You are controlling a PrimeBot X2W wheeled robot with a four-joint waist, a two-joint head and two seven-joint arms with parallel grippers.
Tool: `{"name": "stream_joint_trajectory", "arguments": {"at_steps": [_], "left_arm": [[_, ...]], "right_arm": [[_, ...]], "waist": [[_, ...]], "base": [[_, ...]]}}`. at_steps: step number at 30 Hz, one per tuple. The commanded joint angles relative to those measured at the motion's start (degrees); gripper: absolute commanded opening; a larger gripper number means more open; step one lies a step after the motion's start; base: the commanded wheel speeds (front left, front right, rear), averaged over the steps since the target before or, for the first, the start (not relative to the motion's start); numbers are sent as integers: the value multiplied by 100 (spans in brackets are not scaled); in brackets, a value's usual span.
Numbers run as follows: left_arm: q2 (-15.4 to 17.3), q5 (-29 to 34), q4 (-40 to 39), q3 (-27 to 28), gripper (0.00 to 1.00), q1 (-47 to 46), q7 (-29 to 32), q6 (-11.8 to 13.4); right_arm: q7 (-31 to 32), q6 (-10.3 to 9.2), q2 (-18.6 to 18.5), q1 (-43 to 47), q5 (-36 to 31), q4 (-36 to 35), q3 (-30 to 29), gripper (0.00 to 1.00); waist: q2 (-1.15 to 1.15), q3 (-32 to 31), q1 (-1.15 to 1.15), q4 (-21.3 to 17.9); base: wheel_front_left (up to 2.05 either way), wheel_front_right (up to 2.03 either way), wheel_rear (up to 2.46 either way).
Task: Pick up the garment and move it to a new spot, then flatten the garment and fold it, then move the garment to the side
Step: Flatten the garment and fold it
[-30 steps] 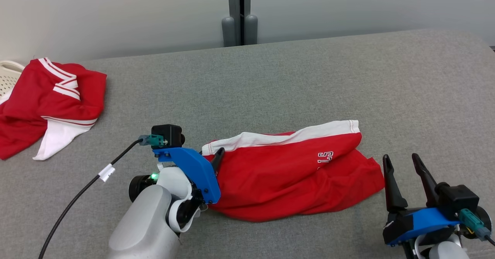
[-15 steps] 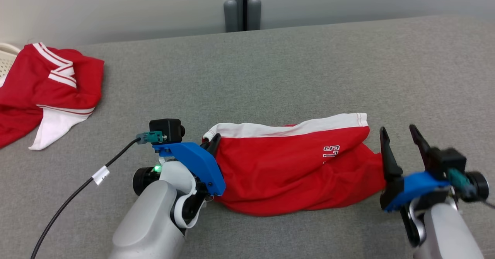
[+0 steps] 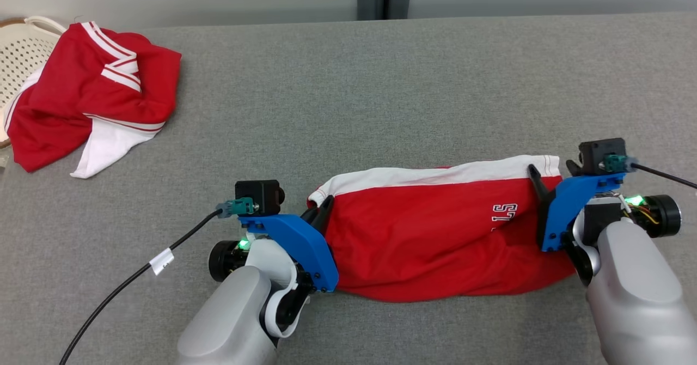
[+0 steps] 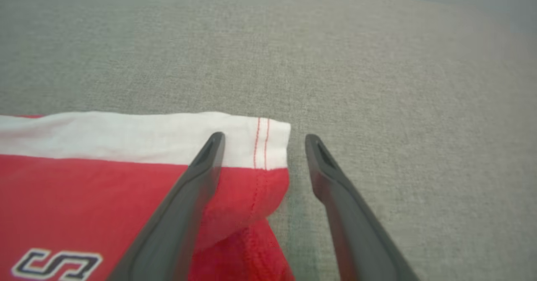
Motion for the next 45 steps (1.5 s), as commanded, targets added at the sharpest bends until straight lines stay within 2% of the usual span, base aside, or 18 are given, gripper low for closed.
{"name": "stream_joint_trajectory", "arguments": {"at_steps": [1, 8, 11, 13, 15, 16, 21, 23, 24, 26, 27, 36, 45], "left_arm": [[-2, -36, -21, -37, 0, 0, -39, 35], [-2, -113, 37, -179, 0, -100, -89, 54], [-2, -115, 77, -222, 0, -128, -108, 56], [-2, -125, 102, -248, 0, -147, -124, 50], [-2, -131, 119, -274, 0, -165, -130, 42], [-2, -134, 128, -286, 0, -173, -134, 39], [-2, -160, 164, -319, 0, -221, -150, 33], [-2, -163, 178, -325, 0, -246, -156, 35], [-2, -163, 178, -325, 0, -246, -156, 35], [-2, -167, 185, -331, 0, -265, -169, 37], [-2, -170, 187, -331, 0, -273, -177, 40], [60, -131, 113, -218, 0, -395, -548, 53], [212, -158, -192, 44, 0, -470, -1109, 46]], "right_arm": [[61, 1, -117, -153, 31, 112, 98, 100], [191, 1, -188, -453, 236, 632, 486, 100], [248, 1, -227, -593, 385, 845, 659, 92], [245, 1, -292, -668, 427, 970, 770, 80], [288, 2, -304, -733, 490, 1111, 859, 58], [302, 1, -319, -767, 511, 1175, 893, 50], [219, 1, -364, -923, 606, 1413, 1021, 35], [193, 1, -383, -999, 619, 1500, 1065, 25], [193, 1, -383, -999, 619, 1500, 1065, 25], [169, 1, -392, -1076, 633, 1579, 1120, 5], [144, 1, -398, -1113, 639, 1615, 1141, 0], [-468, 1, -462, -1317, 678, 1674, 1349, 0], [-1503, 1, -541, -1280, 886, 1149, 1536, 0]], "waist": [[-1, 11, -1, 19], [-1, 55, -1, 48], [-1, 86, -1, 61], [-1, 103, -1, 68], [-1, 113, -1, 74], [-1, 116, -1, 76], [-1, 140, -1, 82], [-1, 164, -1, 83], [-1, 164, -1, 83], [-1, 189, -1, 87], [-1, 202, -1, 88], [-1, 141, -1, -4], [-1, -261, -1, -262]], "base": [[0, 0, 0], [0, 0, 0], [0, 0, 0], [0, 0, 0], [0, 0, 0], [0, 0, 0], [0, 0, 0], [0, 0, 0], [0, 0, 0], [0, 0, 0], [0, 0, 0], [0, 0, 0], [0, 0, 0]]}}
